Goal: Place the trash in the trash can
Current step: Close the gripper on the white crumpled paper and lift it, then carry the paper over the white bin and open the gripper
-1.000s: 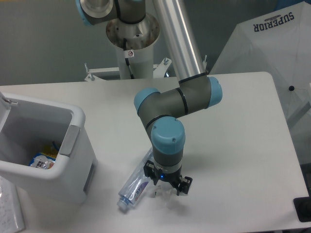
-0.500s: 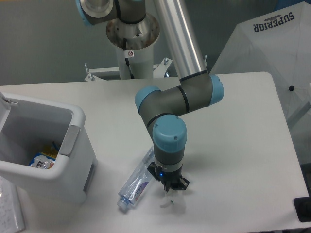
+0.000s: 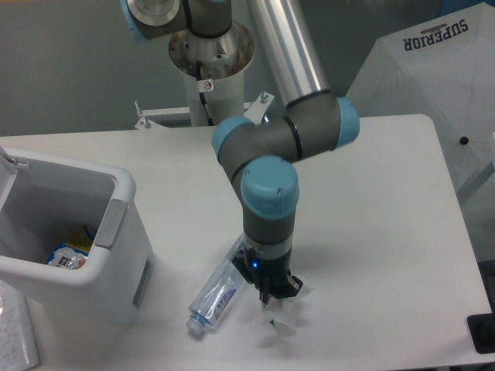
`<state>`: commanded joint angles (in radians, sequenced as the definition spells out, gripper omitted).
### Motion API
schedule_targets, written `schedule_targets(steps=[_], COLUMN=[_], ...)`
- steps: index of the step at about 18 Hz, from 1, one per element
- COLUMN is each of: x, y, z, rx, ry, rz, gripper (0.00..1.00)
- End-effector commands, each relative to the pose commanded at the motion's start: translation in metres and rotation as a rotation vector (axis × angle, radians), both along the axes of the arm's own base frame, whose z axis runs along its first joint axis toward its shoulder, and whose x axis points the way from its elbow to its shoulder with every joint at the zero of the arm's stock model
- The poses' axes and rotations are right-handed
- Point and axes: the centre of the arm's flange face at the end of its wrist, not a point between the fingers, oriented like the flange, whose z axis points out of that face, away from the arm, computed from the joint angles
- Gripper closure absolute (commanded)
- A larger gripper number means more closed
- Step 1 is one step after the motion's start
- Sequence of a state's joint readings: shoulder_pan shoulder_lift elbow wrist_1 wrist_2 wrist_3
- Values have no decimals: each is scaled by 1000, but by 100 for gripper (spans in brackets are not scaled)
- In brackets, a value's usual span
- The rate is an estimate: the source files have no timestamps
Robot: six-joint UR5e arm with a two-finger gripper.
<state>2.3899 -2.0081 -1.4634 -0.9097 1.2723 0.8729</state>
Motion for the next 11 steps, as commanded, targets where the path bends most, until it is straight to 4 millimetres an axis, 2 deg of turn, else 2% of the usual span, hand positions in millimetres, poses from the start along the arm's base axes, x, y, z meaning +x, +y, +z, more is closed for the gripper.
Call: schedule_targets(steps=[1, 3, 5, 8, 11], x=[-2, 7, 14, 34, 50], y=[-2, -7, -9, -16, -22], z=[6, 41, 66, 110, 142], rx=[51, 177, 282, 414, 492], ry=[-39, -100, -153, -207, -234], rz=[-7, -31, -68, -122, -153], gripper=[100, 100, 100, 100, 100])
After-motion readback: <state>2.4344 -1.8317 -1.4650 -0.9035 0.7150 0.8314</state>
